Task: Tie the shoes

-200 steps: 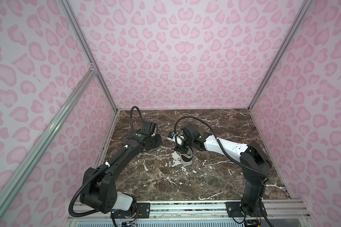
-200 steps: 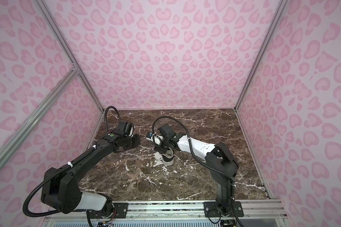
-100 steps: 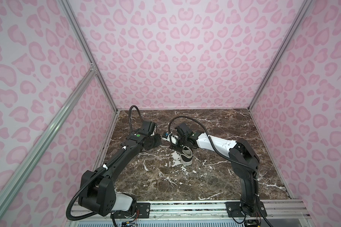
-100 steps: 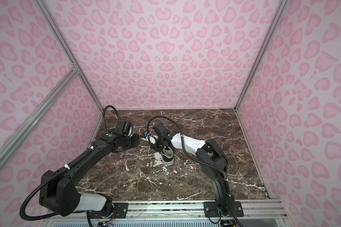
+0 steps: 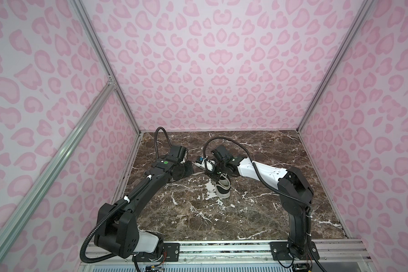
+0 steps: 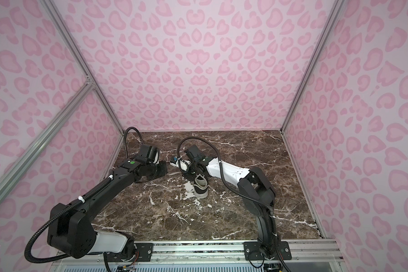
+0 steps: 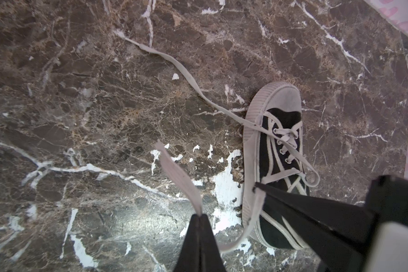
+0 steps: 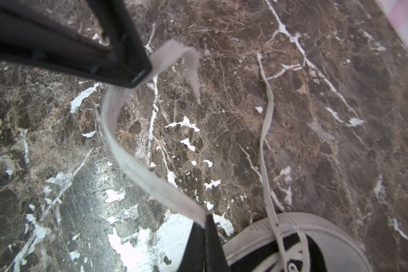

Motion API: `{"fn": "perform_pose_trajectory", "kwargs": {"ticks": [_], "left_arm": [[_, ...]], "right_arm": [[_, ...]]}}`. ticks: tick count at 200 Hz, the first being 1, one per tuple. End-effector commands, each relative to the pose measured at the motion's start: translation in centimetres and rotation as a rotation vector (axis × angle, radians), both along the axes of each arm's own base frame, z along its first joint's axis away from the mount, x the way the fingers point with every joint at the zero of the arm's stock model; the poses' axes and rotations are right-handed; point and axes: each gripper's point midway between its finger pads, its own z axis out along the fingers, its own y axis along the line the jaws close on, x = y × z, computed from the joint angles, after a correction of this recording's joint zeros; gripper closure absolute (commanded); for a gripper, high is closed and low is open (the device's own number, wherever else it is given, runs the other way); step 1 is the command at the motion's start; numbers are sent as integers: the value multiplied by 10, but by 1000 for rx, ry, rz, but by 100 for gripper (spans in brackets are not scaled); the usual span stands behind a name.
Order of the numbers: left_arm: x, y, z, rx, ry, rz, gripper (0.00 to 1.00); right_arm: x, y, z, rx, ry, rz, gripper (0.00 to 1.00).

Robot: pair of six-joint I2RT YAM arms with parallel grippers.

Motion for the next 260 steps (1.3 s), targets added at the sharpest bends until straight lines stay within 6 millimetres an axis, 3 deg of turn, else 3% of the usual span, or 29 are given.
{"fn": "perform_pose_trajectory", "kwargs": {"ticks": [1,25,66,110,148,167,260], "left_arm": [[3,-9,-3,-41,2,-5,96],[6,-23,-8,-75,16,-26,97],[12,-68,-18,-110,19,-91,97],[17,-89,-30,-130,37,-113,97],[18,-101,-42,-128,71,-139,97],[17,-107,-48,-127,85,-150,97],[11,-108,-64,-124,118,-152,97]], "right_arm": [[6,-14,-3,-4,4,-58,100],[16,-30,0,-20,-18,-116,100],[42,-67,7,-108,-141,-271,100],[63,-98,10,-175,-223,-421,100],[72,-109,-2,-207,-211,-470,99],[76,-110,-4,-192,-200,-482,94],[87,-108,-24,-184,-114,-476,78]]}}
